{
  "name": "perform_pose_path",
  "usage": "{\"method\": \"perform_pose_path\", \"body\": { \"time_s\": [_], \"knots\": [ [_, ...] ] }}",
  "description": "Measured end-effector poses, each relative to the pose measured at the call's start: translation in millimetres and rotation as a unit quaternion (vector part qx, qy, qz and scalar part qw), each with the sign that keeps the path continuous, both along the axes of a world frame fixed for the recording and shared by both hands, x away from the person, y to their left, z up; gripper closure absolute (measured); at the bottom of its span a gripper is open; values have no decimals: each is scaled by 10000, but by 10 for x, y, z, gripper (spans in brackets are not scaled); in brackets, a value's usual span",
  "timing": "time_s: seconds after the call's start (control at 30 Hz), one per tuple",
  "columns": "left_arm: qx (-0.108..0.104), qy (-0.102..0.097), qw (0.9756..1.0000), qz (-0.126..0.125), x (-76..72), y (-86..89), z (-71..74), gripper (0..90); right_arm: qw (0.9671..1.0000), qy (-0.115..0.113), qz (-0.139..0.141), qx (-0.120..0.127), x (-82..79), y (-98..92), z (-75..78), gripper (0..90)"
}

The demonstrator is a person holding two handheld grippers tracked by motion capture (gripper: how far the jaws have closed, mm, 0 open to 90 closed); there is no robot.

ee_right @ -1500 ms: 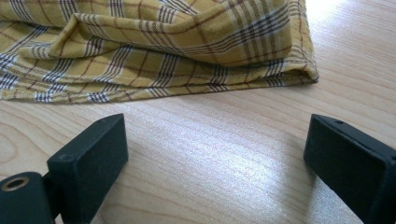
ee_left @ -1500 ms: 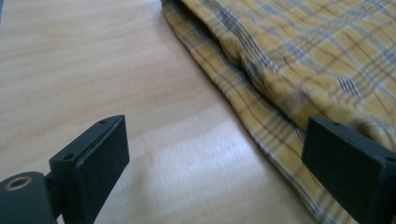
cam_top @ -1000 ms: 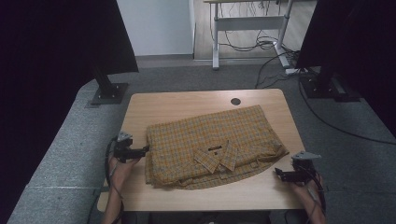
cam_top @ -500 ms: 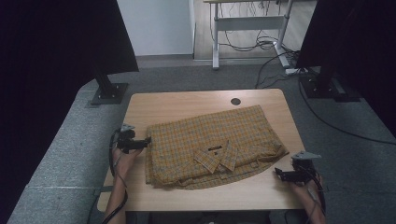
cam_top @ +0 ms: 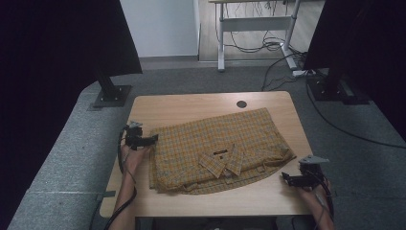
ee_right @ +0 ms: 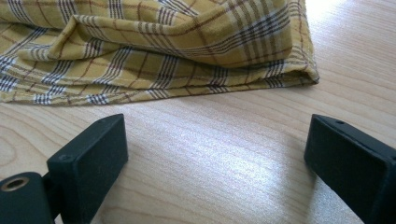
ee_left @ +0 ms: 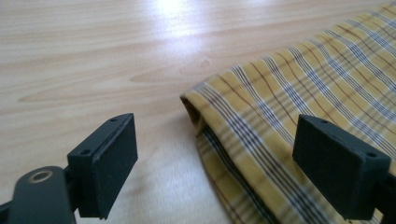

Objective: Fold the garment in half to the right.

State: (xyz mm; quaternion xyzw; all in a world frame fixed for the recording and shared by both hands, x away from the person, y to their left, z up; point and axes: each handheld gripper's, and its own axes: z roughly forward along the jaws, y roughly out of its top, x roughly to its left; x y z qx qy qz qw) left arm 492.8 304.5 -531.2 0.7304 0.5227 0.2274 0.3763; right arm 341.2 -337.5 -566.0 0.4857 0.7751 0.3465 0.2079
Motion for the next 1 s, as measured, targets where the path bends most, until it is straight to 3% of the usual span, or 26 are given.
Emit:
{"method": "perform_pose_path", "body": {
  "time_s": [0.1,0.23,0.43,0.53,0.7,1.0],
  "knots": [
    [6,-44,10000,58,71,-11,-12,127,10000,1,0,1,0,0,0,55],
    [219,-9,9996,154,174,-22,-48,125,10000,0,0,2,0,0,0,55],
    [308,123,9991,281,292,2,-128,124,10000,0,0,3,0,0,0,55],
    [491,245,9983,195,315,-9,-180,121,10000,1,0,3,0,0,0,55],
    [460,258,9982,301,296,-16,-184,118,9999,11,144,-3,-2,9,0,43],
    [432,197,9980,416,111,-16,-197,133,9997,44,256,-31,12,13,-3,17]
  ]
}}
